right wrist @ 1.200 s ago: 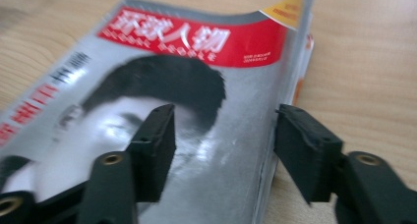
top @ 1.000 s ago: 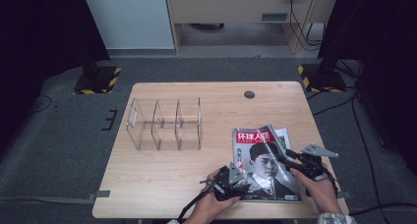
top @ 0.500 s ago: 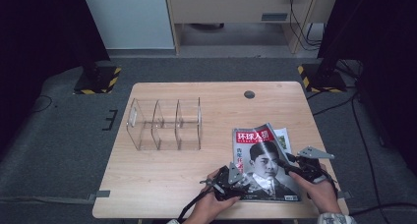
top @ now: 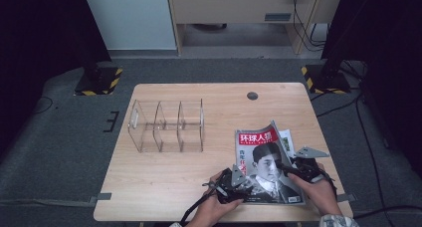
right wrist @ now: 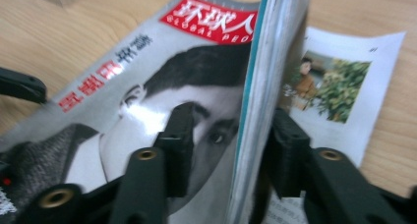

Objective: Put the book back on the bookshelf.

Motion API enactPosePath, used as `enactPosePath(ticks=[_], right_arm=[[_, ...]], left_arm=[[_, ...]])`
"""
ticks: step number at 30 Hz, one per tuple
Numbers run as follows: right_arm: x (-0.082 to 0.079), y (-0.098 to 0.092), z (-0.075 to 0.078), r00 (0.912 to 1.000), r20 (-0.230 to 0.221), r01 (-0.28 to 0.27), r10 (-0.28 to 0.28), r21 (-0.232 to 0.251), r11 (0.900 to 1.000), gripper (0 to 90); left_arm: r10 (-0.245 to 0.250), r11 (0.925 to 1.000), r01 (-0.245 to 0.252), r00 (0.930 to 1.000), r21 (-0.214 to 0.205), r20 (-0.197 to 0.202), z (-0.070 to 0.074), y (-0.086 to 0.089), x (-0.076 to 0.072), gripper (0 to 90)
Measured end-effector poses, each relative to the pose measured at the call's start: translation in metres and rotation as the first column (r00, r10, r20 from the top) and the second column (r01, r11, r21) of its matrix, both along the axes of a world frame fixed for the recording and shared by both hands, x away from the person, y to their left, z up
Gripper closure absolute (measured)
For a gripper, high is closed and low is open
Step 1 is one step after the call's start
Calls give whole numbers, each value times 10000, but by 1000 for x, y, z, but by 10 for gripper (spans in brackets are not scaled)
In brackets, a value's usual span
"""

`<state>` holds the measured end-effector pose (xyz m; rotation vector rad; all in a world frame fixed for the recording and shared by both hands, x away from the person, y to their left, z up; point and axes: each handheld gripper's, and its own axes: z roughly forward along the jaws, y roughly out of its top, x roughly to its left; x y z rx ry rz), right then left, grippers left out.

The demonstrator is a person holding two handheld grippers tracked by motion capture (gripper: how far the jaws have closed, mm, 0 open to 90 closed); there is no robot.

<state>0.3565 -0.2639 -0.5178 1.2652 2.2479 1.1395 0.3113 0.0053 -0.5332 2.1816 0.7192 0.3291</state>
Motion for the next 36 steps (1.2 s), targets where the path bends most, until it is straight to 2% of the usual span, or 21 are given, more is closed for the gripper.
enactPosePath(ticks=[1, 4, 6, 7, 8, 10, 11, 12, 14, 15, 16, 20, 24, 25, 26, 29, 30, 31, 32, 36], right_arm=[[2, 2, -2, 9999, -161, -18, 14, -253, 9997, 478], [5, 3, -6, 9990, -401, 169, -186, -426, 9989, 495], [4, 2, -4, 9989, -316, 342, -352, -330, 9989, 593], [2, 1, 1, 9997, 116, 223, -220, -247, 9994, 694], [2, 1, 2, 9997, 170, 190, -186, -203, 9996, 709], [2, 2, 3, 9997, 210, 151, -147, -208, 9997, 709], [2, 5, 1, 9999, 87, 118, -115, -383, 9992, 680], [5, 10, -4, 9995, -265, 138, -161, -825, 9965, 553], [5, 11, -5, 9994, -319, 134, -165, -958, 9953, 549], [6, 10, -5, 9993, -339, 98, -132, -1006, 9949, 581], [7, 8, -3, 9983, -352, 430, -465, -938, 9947, 685], [5, 7, 1, 9994, -25, 349, -353, -811, 9961, 811], [4, 8, 5, 9994, 254, 241, -224, -691, 9973, 846], [2, 8, 8, 9985, 546, 106, -72, -625, 9980, 856], [2, 8, 8, 9985, 546, 106, -72, -625, 9980, 856], [0, 8, 13, 9966, 813, -95, 118, -287, 9995, 877], [-3, 9, 17, 9942, 1035, -279, 288, -105, 9996, 878], [-3, 9, 17, 9942, 1035, -279, 288, -105, 9996, 878], [-5, 9, 21, 9905, 1290, -478, 477, -24, 9989, 879], [-9, 11, 26, 9857, 1554, -675, 648, 122, 9976, 879]], left_arm=[[0, 10000, 0, 10000, 0, 0, 0, 0, 0, 345], [-43, 10000, 43, 10000, -41, 0, 0, -1, 1, 346], [-42, 10000, 42, 10000, -44, 3, 0, -1, 1, 345], [-19, 10000, 19, 10000, 0, -1, 0, 0, 1, 346], [-62, 10000, 62, 10000, -42, -8, 0, -1, 2, 347], [-59, 10000, 59, 10000, -40, -8, 0, -1, 2, 347], [-60, 10000, 60, 10000, -46, -9, 0, -1, 2, 347], [-17, 10000, 17, 10000, -3, 2, 0, -1, 1, 348], [-20, 10000, 20, 10000, -2, 1, 0, -1, 2, 348], [-19, 10000, 19, 10000, -3, 2, 0, -1, 2, 348], [-20, 10000, 20, 10000, -10, 0, 0, -1, 2, 348], [-147, 9998, 147, 9999, -115, -69, 0, -1, 3, 343], [-361, 9991, 356, 9991, -231, -209, 0, 0, 5, 316], [-333, 9990, 327, 9992, -299, -206, 0, 0, 7, 267], [-333, 9990, 327, 9992, -299, -206, 0, 0, 7, 226], [229, 9982, -232, 9997, -548, -61, 3, 7, 14, 201], [362, 9971, -360, 9993, -674, 18, 4, 10, 16, 156], [329, 9958, -327, 9995, -851, 11, 6, 13, 18, 156], [377, 9941, -369, 9993, -1024, 51, 7, 18, 22, 127], [605, 9892, -622, 9980, -1330, -166, 9, 27, 28, 114]])
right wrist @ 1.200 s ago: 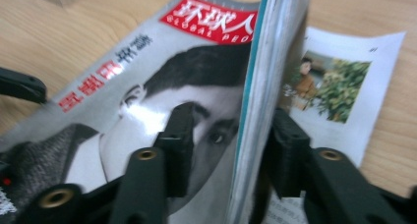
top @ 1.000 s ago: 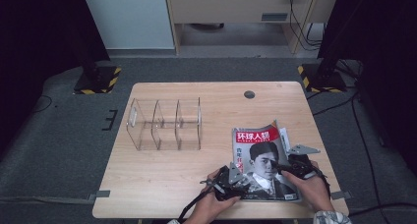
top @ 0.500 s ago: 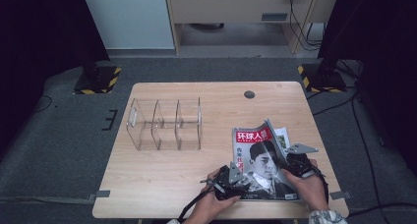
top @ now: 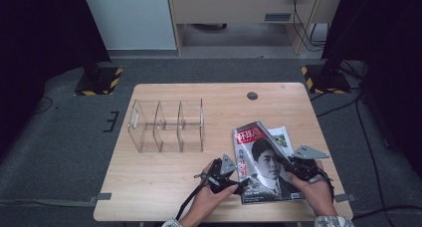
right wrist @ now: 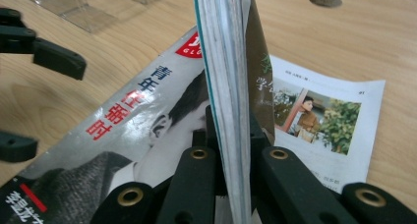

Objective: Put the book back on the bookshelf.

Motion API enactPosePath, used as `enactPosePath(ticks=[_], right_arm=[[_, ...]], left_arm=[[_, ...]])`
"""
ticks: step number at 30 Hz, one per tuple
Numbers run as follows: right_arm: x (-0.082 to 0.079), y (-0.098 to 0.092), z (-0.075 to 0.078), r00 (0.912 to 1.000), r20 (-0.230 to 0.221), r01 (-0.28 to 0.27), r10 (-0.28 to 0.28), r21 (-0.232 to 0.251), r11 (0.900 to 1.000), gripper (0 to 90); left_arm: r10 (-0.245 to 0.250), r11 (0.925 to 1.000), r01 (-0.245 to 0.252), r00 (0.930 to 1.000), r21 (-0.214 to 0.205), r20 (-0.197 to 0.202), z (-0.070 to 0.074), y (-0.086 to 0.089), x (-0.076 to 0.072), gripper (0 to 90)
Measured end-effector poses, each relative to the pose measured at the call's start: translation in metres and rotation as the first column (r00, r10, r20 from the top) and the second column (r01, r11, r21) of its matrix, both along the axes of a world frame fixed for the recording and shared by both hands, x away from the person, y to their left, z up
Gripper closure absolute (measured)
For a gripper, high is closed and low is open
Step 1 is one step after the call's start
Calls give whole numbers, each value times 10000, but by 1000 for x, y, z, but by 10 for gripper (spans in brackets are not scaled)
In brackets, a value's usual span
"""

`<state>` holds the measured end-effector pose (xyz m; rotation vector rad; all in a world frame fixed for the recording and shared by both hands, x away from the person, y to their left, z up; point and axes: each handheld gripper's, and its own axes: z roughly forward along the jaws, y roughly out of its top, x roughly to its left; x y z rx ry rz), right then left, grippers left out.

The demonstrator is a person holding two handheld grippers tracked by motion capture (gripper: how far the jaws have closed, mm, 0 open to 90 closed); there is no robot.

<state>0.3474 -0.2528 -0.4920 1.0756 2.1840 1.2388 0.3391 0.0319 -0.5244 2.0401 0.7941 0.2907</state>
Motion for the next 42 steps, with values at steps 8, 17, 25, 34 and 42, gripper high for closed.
enactPosePath(ticks=[8, 17, 25, 34, 42], right_arm=[[-7, -4, 10, 9972, 437, -669, 610, 1485, 9866, 880], [-5, -9, 4, 9974, -125, -648, 714, 2891, 9551, 879], [-1, -8, -7, 9949, -946, -89, 342, 2555, 9668, 878], [3, -5, -23, 9824, -1866, 250, -97, 797, 9965, 793], [7, -18, -26, 9668, -1764, 1755, -1850, -681, 9821, 262]], left_arm=[[490, 9984, -503, 9977, -262, -467, -3, 10, 12, 114], [57, 9995, -95, 9914, -286, -1307, -10, 0, 14, 175], [-132, 9997, 156, 9931, 198, -1162, -10, -10, 9, 225], [-178, 9975, 229, 9968, 662, -774, -10, -10, 6, 327], [-159, 9981, 207, 9966, 582, -805, -10, -8, 7, 361]])
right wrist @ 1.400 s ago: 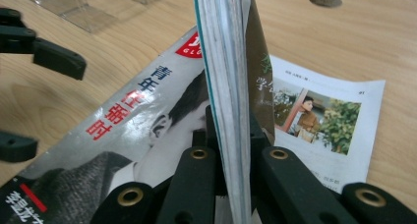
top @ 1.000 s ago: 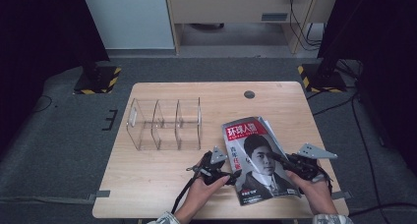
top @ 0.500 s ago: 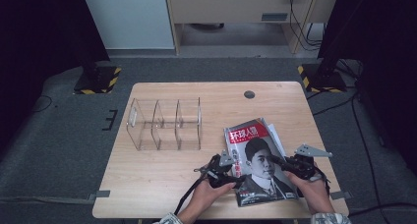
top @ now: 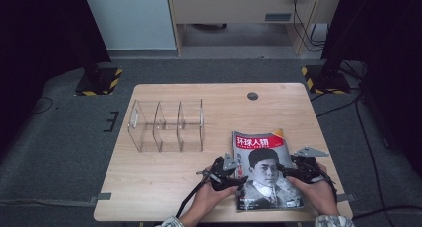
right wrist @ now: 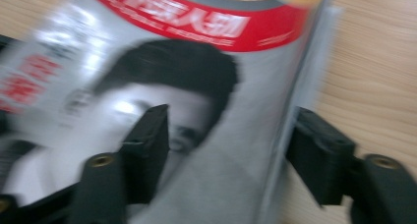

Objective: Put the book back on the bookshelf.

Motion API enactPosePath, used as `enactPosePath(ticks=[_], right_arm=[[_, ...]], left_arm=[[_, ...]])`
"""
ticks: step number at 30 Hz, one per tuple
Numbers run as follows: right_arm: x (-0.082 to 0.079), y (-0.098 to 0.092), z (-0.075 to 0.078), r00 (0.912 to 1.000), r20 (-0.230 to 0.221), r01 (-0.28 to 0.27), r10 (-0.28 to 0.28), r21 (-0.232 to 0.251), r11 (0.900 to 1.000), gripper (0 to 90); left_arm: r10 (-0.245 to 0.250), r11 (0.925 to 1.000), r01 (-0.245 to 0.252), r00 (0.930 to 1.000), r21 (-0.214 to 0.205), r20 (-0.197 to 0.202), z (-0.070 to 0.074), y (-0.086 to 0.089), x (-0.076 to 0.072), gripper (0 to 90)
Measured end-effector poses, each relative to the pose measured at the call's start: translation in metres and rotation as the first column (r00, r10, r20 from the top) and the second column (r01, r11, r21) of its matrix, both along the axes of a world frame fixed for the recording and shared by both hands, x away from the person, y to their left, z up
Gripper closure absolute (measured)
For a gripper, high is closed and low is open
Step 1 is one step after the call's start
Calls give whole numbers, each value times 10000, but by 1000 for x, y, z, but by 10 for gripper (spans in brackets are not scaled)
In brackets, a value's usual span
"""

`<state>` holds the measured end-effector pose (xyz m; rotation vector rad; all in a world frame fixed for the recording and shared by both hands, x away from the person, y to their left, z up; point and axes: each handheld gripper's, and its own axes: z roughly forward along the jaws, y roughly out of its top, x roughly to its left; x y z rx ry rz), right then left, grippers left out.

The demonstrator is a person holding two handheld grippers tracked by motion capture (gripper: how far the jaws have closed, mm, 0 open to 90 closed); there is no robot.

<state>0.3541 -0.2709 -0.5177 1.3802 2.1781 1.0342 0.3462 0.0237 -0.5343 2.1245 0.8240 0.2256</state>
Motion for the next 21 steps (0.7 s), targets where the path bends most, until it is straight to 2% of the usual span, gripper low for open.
enactPosePath(ticks=[6, 8, 9, 12, 15, 21], right_arm=[[-2, -10, -2, 9989, -122, 451, -450, 62, 9990, 184], [-1, -9, -3, 9993, -159, 334, -332, 102, 9994, 157], [0, -7, -4, 9993, -353, 141, -133, 224, 9997, 130], [-1, -6, -6, 9985, -514, -160, 169, 172, 9997, 132], [-3, -3, -7, 9956, -813, -451, 462, 160, 9989, 221], [-4, -2, -10, 9957, -815, -450, 437, -135, 9989, 248]], left_arm=[[-31, 9999, 28, 9999, 170, 139, 0, -1, -1, 364], [-32, 9998, 29, 9999, 191, 143, 0, -1, -1, 364], [-32, 9998, 29, 9999, 191, 145, 0, -1, -1, 364], [-30, 9998, 28, 9999, 173, 139, 0, -1, -1, 364], [-28, 9999, 25, 9999, 167, 137, 0, -1, -1, 364], [-29, 9999, 27, 9999, 168, 136, 0, -1, -1, 364]])
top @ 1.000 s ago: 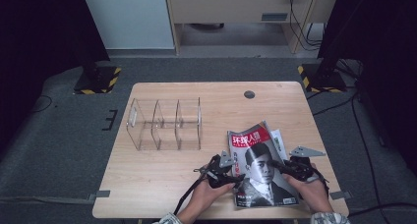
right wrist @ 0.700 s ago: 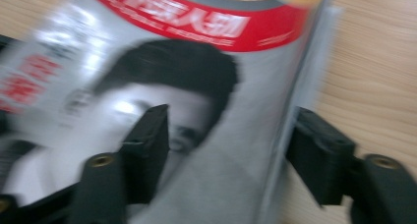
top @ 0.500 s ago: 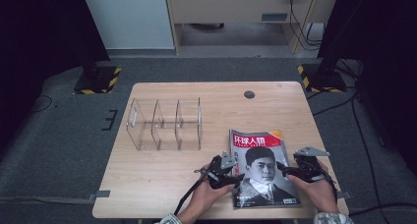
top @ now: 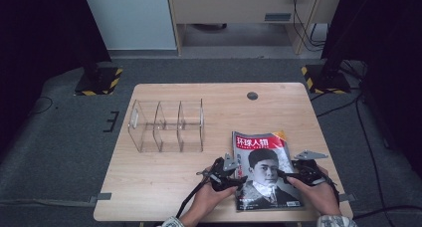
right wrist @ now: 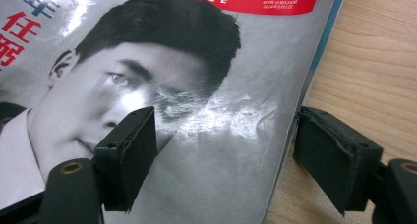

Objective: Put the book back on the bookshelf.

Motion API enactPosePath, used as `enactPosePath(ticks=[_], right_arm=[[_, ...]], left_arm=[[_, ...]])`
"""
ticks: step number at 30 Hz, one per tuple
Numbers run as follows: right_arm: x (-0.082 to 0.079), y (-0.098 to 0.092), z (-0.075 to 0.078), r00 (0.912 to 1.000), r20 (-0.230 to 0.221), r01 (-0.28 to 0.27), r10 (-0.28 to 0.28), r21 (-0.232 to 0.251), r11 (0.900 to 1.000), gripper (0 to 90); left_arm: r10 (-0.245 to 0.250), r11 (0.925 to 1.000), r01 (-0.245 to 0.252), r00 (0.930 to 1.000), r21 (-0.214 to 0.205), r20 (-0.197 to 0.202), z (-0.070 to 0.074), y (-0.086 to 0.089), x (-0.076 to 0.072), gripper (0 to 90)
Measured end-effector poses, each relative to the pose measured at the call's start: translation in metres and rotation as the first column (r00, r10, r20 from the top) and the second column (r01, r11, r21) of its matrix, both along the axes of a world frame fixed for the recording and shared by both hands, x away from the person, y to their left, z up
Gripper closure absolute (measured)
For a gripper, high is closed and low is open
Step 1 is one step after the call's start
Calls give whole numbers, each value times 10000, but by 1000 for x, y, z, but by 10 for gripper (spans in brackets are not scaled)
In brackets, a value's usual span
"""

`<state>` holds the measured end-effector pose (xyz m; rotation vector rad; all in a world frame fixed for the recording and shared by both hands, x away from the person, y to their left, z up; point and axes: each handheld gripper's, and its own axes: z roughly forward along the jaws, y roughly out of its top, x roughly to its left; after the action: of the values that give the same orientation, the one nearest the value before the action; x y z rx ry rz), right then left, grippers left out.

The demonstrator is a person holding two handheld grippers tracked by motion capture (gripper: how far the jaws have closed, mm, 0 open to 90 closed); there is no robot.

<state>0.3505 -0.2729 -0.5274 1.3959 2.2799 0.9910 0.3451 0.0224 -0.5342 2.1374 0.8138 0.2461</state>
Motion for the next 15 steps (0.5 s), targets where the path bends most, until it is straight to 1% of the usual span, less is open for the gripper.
enactPosePath(ticks=[2, 3, 8, 9, 10, 12, 13, 15], right_arm=[[-1, 0, 0, 10000, 39, 5, -5, 6, 10000, 247], [-1, 0, -1, 9999, 112, -39, 40, -40, 10000, 247], [-2, 2, -1, 9998, 184, -50, 53, -173, 9998, 256], [-2, 2, -1, 9998, 206, -56, 59, -150, 9999, 281], [-2, 2, -1, 9998, 206, -56, 59, -150, 9999, 281], [-2, 1, 0, 9999, 116, -14, 15, -124, 9999, 325], [-2, 1, 0, 9999, 118, 1, 0, -113, 9999, 332], [-2, 2, 1, 9999, 117, -16, 17, -130, 9999, 349]], left_arm=[[9, 10000, -9, 10000, -11, -5, 0, 0, 0, 364], [10, 10000, -10, 10000, 14, 1, 0, 0, 0, 363], [-18, 10000, 18, 10000, -37, -41, 0, 0, 0, 353], [-50, 10000, 49, 10000, -81, -82, 0, 1, 1, 338], [-75, 9999, 72, 9998, -145, -187, 0, 1, 1, 338], [-122, 9997, 114, 9993, -213, -342, 1, 2, 2, 326], [-123, 9995, 110, 9990, -304, -421, 1, 2, 3, 323], [-189, 9993, 173, 9988, -335, -458, 1, 3, 4, 319]])
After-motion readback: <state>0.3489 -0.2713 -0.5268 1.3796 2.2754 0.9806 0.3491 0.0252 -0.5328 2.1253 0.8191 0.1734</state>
